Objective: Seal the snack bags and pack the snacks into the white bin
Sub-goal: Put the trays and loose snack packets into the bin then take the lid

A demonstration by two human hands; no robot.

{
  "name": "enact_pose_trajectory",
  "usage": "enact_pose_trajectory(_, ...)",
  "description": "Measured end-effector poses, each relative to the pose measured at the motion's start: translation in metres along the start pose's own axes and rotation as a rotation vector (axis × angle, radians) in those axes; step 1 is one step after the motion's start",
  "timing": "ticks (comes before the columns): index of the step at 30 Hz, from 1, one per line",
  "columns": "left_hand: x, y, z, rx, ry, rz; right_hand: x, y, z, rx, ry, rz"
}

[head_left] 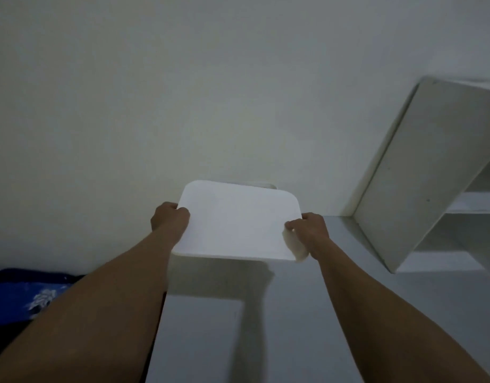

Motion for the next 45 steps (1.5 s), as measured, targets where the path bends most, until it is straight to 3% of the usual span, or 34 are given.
enact_pose_trajectory(6, -0.027, -0.055, 0.017, 0.023, -0.04, 0.057, -0.02, -0.063, -0.03, -0.006, -0.031, -0.042)
enact_pose_trajectory(14, -0.077, -0.117, 0.009, 0.056, -0.107, 0.013, -0.056, -0.148, -0.042, -0.036, 0.077, -0.08)
enact_pose_trajectory(26, -0.095, -0.117, -0.019, 0.102, -0.126, -0.068, -0.083, -0.152, -0.028, 0.012, 0.218, -0.093)
enact_pose_trajectory(28, -0.133, -0.165, -0.026, 0.135, -0.184, -0.11, -0.101, -0.209, -0.039, -0.009, 0.277, -0.093)
enact_pose_trajectory(31, -0.14, -0.165, -0.023, 0.119, -0.242, -0.155, -0.098, -0.21, -0.042, -0.013, 0.339, -0.101)
enact_pose_trajectory(35, -0.143, -0.163, -0.024, 0.039, -0.386, -0.171, -0.1, -0.207, -0.043, 0.03, 0.396, -0.117)
enact_pose_trajectory(40, -0.172, -0.135, -0.025, -0.334, -0.834, -0.319, -0.122, -0.181, -0.029, 0.35, 0.827, -0.073)
enact_pose_trajectory(45, -0.187, -0.136, -0.024, -0.317, -0.882, -0.434, -0.117, -0.184, -0.026, 0.385, 0.95, -0.165)
Point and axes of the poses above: each hand's wrist, its own y-axis away from the middle knuckle, its own x-axis out of the back of the hand, z = x × y, the point moved 2 cm from there along -y, towards the middle knuckle, and after that the axes turned 11 degrees about -x, right-handed, at the moved point
